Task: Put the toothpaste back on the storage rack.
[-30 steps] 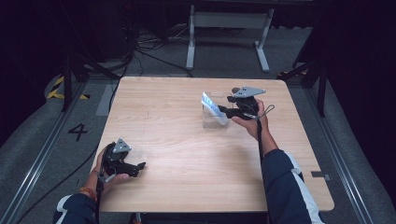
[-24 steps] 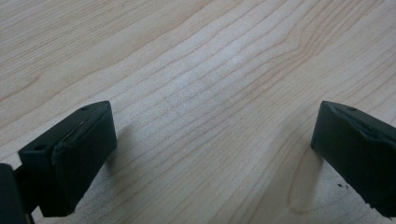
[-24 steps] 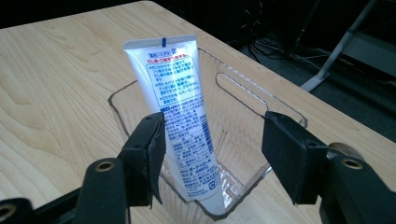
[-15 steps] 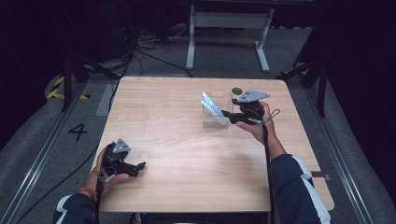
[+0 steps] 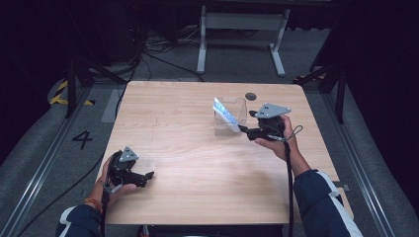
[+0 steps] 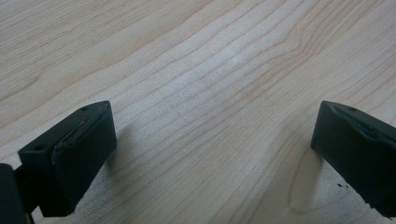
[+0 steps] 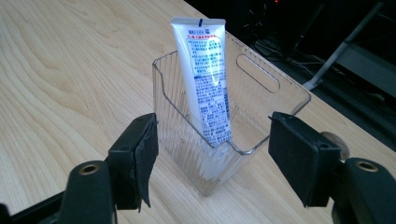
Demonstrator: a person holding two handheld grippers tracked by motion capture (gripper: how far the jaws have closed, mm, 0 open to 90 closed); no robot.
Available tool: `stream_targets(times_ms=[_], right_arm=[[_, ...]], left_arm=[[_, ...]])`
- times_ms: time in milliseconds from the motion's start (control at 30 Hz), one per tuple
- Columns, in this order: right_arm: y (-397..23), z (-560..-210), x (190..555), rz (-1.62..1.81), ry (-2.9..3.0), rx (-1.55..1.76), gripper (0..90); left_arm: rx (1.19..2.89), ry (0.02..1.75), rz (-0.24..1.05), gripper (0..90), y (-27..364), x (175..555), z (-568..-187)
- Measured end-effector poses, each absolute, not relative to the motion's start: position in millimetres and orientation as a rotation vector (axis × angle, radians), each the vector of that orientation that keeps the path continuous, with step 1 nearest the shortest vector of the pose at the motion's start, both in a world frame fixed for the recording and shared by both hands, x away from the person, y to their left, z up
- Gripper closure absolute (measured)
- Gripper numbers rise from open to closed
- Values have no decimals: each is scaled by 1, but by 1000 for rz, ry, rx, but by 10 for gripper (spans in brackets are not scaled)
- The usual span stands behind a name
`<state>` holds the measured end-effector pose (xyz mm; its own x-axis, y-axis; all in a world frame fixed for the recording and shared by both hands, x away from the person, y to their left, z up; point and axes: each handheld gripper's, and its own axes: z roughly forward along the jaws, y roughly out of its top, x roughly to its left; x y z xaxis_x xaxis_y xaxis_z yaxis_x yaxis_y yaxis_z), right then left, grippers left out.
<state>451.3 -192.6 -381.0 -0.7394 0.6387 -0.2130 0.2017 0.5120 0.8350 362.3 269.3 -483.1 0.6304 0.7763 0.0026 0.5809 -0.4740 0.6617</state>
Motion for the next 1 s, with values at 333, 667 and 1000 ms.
stream_targets(times_ms=[333,667,1000], right_arm=[[-201,-384,438,1138,2254,672,327],[-213,-387,426,1113,2250,675,319],[-228,-393,413,1085,2248,688,312]], left_arm=[[2221,1057,403,6,269,362,-483],[2221,1057,403,6,269,362,-483],[2221,1056,403,6,269,362,-483]])
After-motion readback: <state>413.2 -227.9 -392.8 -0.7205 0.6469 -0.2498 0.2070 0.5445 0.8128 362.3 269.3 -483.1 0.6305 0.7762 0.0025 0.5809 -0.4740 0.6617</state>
